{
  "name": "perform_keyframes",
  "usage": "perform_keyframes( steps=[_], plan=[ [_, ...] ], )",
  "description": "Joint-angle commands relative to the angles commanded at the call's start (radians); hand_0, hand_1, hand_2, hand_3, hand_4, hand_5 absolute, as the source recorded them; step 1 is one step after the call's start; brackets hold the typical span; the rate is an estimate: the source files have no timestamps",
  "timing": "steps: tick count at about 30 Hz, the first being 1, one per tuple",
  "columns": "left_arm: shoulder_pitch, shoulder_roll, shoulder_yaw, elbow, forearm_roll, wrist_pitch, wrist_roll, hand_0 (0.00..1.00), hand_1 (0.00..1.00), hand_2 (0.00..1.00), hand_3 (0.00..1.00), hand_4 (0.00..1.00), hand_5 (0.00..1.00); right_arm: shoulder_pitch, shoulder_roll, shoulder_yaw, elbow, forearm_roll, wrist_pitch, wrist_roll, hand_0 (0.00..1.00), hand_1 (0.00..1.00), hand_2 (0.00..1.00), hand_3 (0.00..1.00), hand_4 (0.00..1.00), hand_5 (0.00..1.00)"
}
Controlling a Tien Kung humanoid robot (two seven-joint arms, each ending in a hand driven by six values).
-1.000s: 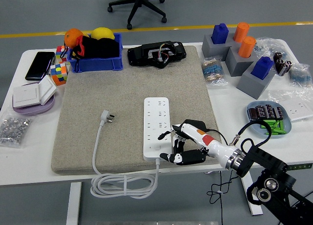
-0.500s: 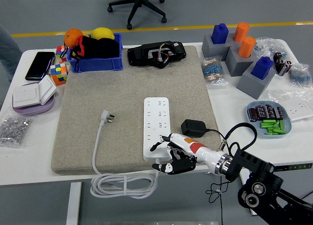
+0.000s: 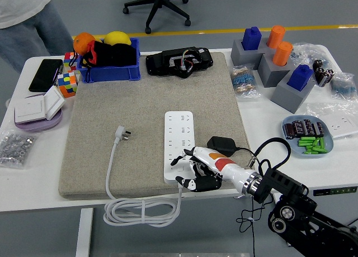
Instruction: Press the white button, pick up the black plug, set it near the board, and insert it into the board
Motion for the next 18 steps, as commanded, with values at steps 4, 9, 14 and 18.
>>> perform_keyframes(
  steps=[4, 9, 14, 18],
  plan=[
    [0.000, 0.000, 0.000, 0.000, 0.000, 0.000, 0.000, 0.472, 0.497, 0.500, 0.585, 0.565, 0.270, 0.004, -0.002, -0.009, -0.022, -0.012, -0.019, 0.012, 0.002, 0.002, 0.153, 0.631, 0.634, 0.197],
    [0.001, -0.001, 0.003, 0.000, -0.003, 0.000, 0.000, 0.473, 0.496, 0.500, 0.585, 0.566, 0.269, 0.012, -0.002, -0.023, -0.053, -0.019, -0.034, 0.021, 0.002, 0.002, 0.151, 0.627, 0.625, 0.195],
    [-0.002, -0.001, 0.006, 0.000, -0.004, -0.001, -0.001, 0.473, 0.496, 0.500, 0.585, 0.565, 0.270, 0.022, -0.003, -0.037, -0.080, -0.022, -0.051, 0.035, 0.002, 0.002, 0.151, 0.624, 0.632, 0.211],
    [-0.003, 0.000, 0.006, 0.000, -0.004, -0.001, -0.001, 0.473, 0.497, 0.500, 0.586, 0.566, 0.272, 0.028, -0.003, -0.046, -0.094, -0.023, -0.059, 0.040, 0.002, 0.002, 0.151, 0.616, 0.629, 0.224]
  ],
)
